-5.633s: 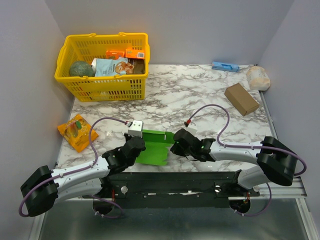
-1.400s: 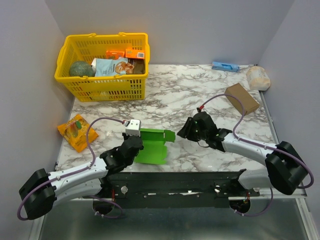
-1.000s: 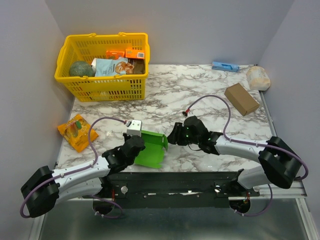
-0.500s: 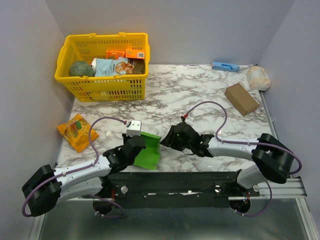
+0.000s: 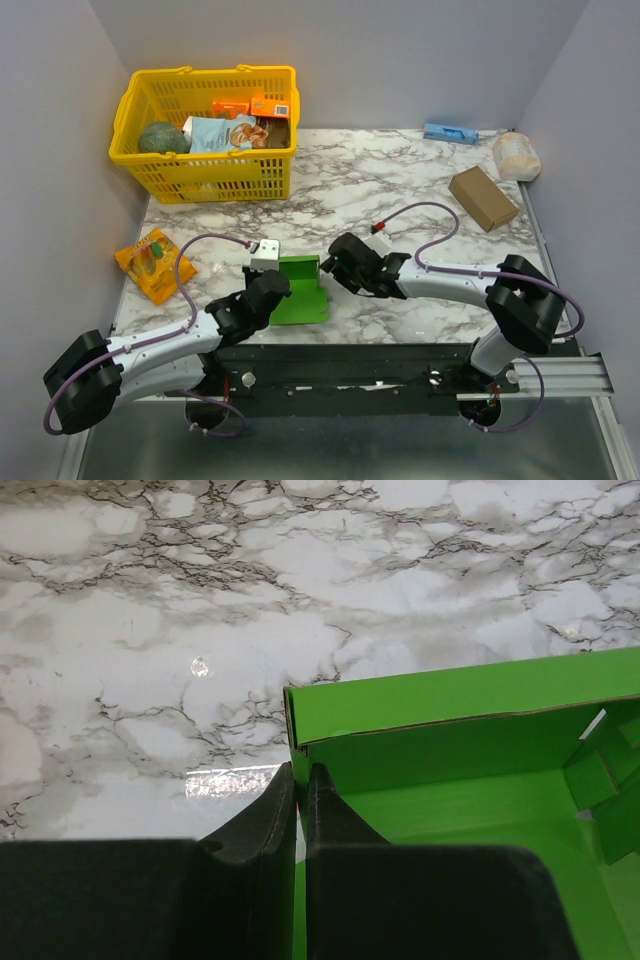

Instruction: Fold the paper box

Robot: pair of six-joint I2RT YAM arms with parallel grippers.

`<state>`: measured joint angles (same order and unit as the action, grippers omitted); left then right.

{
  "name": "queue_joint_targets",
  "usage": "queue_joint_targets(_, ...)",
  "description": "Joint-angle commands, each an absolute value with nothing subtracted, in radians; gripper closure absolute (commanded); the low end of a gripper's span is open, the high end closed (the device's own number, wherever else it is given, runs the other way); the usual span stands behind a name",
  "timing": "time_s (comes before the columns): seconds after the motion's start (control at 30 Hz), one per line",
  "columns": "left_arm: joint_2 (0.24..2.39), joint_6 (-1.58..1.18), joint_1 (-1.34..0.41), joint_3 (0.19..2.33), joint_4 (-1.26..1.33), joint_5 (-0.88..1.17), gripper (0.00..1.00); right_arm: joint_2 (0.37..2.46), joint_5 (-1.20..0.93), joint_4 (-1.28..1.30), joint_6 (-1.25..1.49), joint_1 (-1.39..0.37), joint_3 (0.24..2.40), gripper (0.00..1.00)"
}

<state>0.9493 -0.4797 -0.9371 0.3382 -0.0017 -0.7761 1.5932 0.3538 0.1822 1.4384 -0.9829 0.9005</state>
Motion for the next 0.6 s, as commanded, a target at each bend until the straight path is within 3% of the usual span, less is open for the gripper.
queue_joint_targets(0.0, 0.943, -0.495, -0.950, 0.364, 0.041, -0.733, 1.00, 1.624, 0.413, 0.183, 1.564, -1.017, 0.977, 0.34)
queue_joint_targets(0.57, 0.920, -0.491, -0.951, 0.351, 0.048, -0.718, 1.00, 1.709, 0.440, 0.187, 1.641, -1.057, 1.055, 0.33)
